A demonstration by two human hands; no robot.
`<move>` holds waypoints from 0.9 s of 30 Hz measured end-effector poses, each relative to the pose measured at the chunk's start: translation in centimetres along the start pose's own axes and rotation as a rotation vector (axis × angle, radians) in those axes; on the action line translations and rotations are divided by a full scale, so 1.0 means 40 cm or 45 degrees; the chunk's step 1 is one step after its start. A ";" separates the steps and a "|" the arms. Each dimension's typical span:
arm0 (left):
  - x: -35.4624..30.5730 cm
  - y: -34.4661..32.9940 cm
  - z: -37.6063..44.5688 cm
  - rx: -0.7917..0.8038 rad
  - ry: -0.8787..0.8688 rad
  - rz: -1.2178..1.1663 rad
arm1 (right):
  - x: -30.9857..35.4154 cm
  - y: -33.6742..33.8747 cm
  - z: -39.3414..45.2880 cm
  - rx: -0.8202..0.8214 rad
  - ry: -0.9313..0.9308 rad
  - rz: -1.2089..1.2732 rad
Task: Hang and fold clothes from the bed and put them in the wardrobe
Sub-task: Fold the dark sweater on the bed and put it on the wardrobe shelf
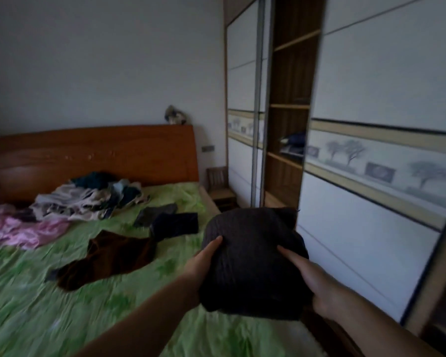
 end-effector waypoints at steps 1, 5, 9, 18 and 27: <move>0.023 -0.065 -0.017 0.024 -0.009 0.012 | 0.004 0.064 -0.026 -0.015 0.023 -0.011; 0.116 -0.310 -0.069 0.047 -0.048 0.004 | 0.022 0.316 -0.116 -0.088 0.076 -0.047; 0.195 -0.497 -0.054 0.066 -0.034 0.049 | 0.052 0.517 -0.172 -0.111 0.082 -0.054; 0.194 -0.754 0.058 0.027 -0.116 0.122 | 0.148 0.750 -0.060 -0.103 0.078 -0.030; 0.213 -0.903 0.386 0.072 -0.052 0.174 | 0.202 0.934 0.248 -0.134 0.050 -0.045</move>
Point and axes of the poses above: each hand's wrist, its own z-axis towards the middle knuckle, its own y-axis out of the back of the hand, x = y × z, the point moved 1 cm from there along z, towards the middle knuckle, and after that the axes turned 15 degrees about -z, right-handed, at the moved point
